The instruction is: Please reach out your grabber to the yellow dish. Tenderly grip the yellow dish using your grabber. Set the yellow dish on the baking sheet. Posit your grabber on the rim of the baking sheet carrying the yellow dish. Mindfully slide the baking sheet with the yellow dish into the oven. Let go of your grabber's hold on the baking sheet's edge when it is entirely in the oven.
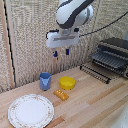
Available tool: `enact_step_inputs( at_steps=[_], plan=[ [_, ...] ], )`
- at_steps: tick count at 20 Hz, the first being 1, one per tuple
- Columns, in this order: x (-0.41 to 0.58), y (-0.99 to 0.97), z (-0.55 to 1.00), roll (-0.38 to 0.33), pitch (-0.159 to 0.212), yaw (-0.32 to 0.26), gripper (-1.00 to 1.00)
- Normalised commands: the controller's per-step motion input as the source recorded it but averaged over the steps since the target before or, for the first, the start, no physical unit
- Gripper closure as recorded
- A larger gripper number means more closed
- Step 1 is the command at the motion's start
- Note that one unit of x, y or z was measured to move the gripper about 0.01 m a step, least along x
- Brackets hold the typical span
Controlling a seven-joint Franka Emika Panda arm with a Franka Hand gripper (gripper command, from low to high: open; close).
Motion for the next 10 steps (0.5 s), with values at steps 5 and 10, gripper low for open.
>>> enact_step_inputs(
  at_steps=[5,10],
  plan=[
    [-0.009,-0.42,-0.19,0.004,0.081,-0.087,-1.0],
    [0.094,-0.42,-0.25,0.036,0.011,-0.065,-1.0]
  ],
)
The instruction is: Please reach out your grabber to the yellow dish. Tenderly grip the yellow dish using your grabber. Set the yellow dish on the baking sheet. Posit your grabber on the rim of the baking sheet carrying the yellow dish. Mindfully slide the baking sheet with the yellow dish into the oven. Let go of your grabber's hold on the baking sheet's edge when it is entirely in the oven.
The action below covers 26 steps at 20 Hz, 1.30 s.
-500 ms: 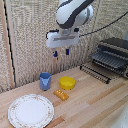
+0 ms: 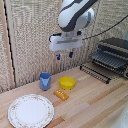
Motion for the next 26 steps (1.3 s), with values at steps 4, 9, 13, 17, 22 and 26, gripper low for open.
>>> enact_step_inputs(
  at_steps=[4,9,13,17,22,26],
  plan=[
    [0.282,-0.39,-0.27,0.023,0.0,-0.015,-1.0],
    [0.122,-0.41,-0.35,0.001,0.028,0.0,-1.0],
    [-0.073,-0.37,-0.3,-0.001,0.083,-0.004,-1.0],
    [-0.025,-0.38,-0.35,0.0,0.052,-0.002,-1.0],
    [0.064,-0.34,-0.44,0.0,0.004,0.003,-1.0],
    [0.023,-0.28,-0.48,-0.001,0.013,0.013,-1.0]
  ],
)
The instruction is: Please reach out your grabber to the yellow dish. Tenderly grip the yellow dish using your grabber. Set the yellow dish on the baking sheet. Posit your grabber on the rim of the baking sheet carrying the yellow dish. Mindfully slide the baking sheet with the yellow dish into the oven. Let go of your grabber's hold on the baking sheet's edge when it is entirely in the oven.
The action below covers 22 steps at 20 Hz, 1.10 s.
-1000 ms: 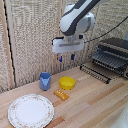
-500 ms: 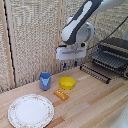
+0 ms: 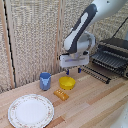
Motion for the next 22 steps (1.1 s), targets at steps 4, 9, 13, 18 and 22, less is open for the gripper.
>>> enact_step_inputs(
  at_steps=[4,9,13,18,22],
  plan=[
    [0.029,-0.18,-0.45,-0.002,0.012,0.021,-1.0],
    [0.08,-0.08,-0.36,0.0,0.0,0.04,-1.0],
    [0.097,-0.01,-0.2,0.0,0.0,0.038,1.0],
    [0.003,0.08,-0.02,0.0,0.0,-0.003,1.0],
    [0.006,0.32,0.0,-0.013,0.0,0.046,1.0]
  ],
)
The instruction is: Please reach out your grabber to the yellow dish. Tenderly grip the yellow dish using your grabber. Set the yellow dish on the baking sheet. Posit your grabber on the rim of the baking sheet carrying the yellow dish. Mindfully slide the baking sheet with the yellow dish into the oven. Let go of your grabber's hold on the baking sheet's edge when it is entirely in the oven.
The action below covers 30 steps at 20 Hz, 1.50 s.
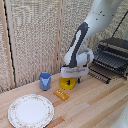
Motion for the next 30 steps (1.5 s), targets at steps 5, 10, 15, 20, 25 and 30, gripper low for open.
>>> enact_step_inputs(
  at_steps=[5,10,15,20,25,30],
  plan=[
    [0.102,0.3,0.0,-0.031,0.003,0.048,1.0],
    [0.105,0.01,0.01,0.0,0.0,-0.051,1.0],
    [0.275,-0.25,0.42,0.0,0.014,-0.167,1.0],
    [0.397,-0.18,0.72,-0.028,0.003,-0.21,1.0],
    [0.381,-0.06,0.68,-0.084,0.0,-0.235,1.0],
    [0.35,-0.02,0.71,-0.121,0.001,-0.256,1.0]
  ],
)
